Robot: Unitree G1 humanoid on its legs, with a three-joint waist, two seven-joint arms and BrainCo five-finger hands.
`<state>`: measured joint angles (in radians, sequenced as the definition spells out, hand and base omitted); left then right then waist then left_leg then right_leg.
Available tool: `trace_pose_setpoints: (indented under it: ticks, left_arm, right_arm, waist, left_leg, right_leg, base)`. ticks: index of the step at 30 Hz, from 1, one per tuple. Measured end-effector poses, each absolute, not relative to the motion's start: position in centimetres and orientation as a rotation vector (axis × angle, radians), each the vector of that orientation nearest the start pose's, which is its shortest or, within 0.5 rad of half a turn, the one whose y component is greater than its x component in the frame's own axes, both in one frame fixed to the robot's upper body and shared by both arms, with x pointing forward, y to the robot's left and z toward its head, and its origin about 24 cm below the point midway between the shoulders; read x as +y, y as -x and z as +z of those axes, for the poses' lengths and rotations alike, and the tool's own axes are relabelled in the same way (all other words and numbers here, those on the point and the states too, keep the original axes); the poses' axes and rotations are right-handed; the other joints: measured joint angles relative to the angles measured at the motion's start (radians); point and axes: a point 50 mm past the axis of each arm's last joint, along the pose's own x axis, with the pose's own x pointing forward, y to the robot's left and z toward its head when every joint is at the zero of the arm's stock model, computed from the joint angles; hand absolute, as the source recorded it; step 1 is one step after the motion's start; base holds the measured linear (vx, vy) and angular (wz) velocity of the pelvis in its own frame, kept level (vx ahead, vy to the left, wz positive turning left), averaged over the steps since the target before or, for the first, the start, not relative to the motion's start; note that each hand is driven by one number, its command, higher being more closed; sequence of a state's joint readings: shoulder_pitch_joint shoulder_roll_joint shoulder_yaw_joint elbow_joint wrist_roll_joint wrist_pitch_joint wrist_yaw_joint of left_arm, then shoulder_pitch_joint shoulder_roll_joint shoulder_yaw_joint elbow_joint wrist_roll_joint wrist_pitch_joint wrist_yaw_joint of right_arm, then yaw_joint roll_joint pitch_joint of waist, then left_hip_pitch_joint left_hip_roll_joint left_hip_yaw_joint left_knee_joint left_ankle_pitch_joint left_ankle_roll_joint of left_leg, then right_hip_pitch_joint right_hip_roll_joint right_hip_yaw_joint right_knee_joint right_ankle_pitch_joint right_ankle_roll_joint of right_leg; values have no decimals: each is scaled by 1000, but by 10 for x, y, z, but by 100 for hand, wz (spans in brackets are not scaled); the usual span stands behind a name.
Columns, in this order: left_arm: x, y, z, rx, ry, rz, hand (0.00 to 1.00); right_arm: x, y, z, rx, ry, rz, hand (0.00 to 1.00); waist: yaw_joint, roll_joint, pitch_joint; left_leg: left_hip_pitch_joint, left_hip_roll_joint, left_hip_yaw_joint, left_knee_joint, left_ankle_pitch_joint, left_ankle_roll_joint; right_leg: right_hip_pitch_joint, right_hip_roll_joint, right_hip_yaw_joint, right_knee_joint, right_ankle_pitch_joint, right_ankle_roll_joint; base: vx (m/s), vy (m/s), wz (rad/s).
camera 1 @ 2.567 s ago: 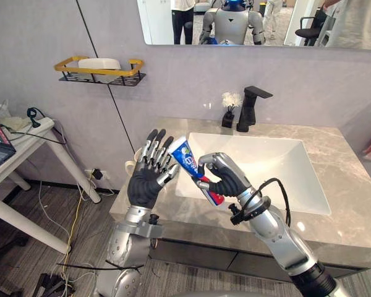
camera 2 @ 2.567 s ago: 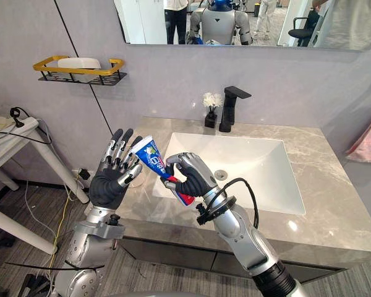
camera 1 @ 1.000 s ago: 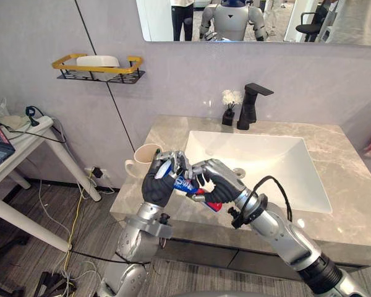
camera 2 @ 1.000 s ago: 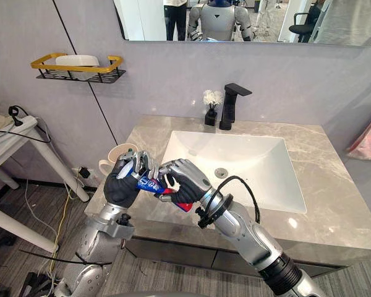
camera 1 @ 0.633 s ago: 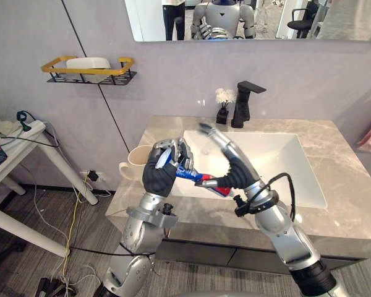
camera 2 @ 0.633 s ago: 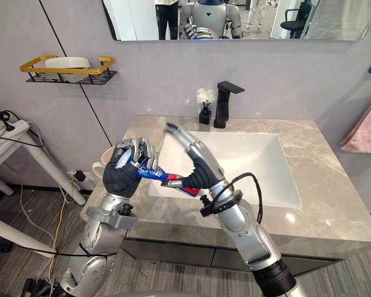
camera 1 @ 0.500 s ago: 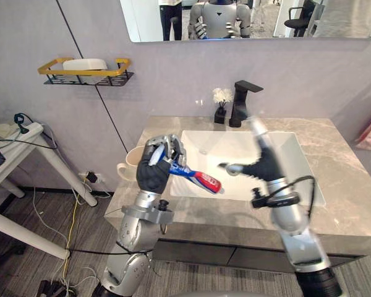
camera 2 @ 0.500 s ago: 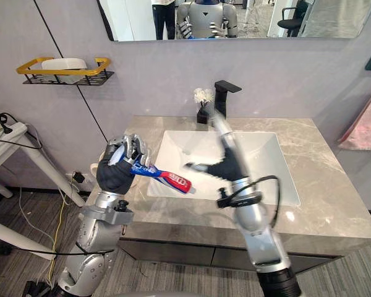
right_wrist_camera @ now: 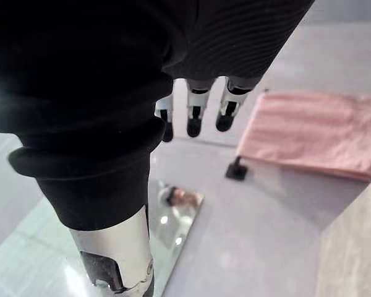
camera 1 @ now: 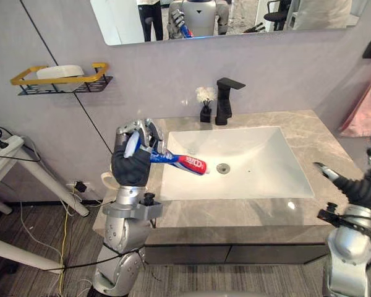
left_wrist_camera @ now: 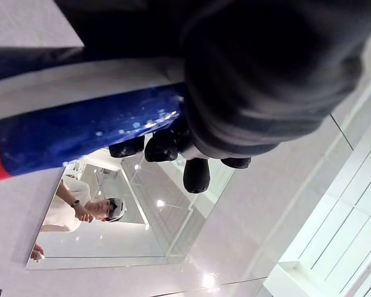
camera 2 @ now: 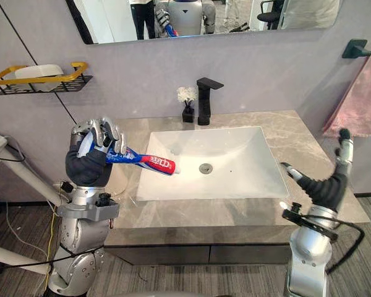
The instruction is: Organize washtable
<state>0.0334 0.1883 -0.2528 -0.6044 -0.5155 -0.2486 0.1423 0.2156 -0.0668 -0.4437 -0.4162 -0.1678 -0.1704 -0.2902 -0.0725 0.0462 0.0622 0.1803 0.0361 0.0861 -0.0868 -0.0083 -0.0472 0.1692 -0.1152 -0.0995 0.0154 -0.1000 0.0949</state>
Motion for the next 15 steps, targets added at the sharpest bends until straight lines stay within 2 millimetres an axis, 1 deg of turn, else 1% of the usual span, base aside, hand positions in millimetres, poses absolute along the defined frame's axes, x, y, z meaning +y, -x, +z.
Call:
trace_pose_setpoints:
  ticks: [2, 3, 5, 6, 8, 9, 10, 15]
  left_arm:
    - [125, -204, 184, -691, 487, -239, 100]
    - [125, -204, 185, -696, 488, -240, 100]
    - [124, -206, 188, -712, 494, -246, 100]
    - [123, -207, 189, -715, 493, -246, 100]
    - [119, -213, 190, -712, 499, -250, 100]
    - [118, -214, 189, -708, 502, -246, 100]
    - [115, -217, 188, -698, 500, -246, 100]
    - [110, -226, 182, -664, 491, -224, 100]
  right_arm:
    - [-279, -158, 110, -343, 339, -799, 0]
    - [-280, -157, 107, -330, 330, -807, 0]
    - [-285, -151, 92, -247, 307, -845, 0]
    - [-285, -150, 87, -227, 296, -854, 0]
    - [-284, -137, 66, -118, 272, -884, 0]
    - [-283, -134, 61, -88, 267, -889, 0]
    - [-282, -128, 51, -32, 257, -897, 0]
    - [-280, -106, 19, 150, 241, -923, 0]
  waist:
    - [-4, 1, 0]
    - [-6, 2, -1]
    - [-18, 3, -4]
    - [-24, 3, -4]
    - [-26, 4, -4]
    - [-26, 4, -4]
    - [-26, 4, -5]
    - [-29, 6, -8]
  left_leg:
    - [0, 0, 3, 4, -5, 1]
    - [-1, 0, 7, 8, -9, 1]
    - [-16, 1, 23, 31, -22, 2]
    - [-18, 1, 25, 32, -23, 2]
    - [-18, 1, 28, 32, -24, 2]
    - [-19, 1, 29, 32, -24, 2]
    - [-19, 1, 32, 32, -25, 2]
    - [-27, 0, 40, 33, -25, 2]
  right_leg:
    - [-3, 0, 10, 0, 1, 1]
    - [-6, 0, 16, 0, 1, 2]
    - [-18, -1, 29, 0, 5, 7]
    - [-19, -1, 30, 0, 5, 7]
    - [-23, -1, 36, 0, 6, 8]
    - [-23, -1, 37, 0, 6, 8]
    - [-25, -1, 41, 0, 6, 8]
    - [-37, -1, 48, -1, 11, 10]
  base:
    - [-19, -9, -11]
    - [-18, 0, -22]
    - [-20, 2, -18]
    - [-16, -5, -8]
    - [-18, -14, -6]
    - [-21, -16, -6]
    - [-17, -11, -7]
    - [-17, -7, -4]
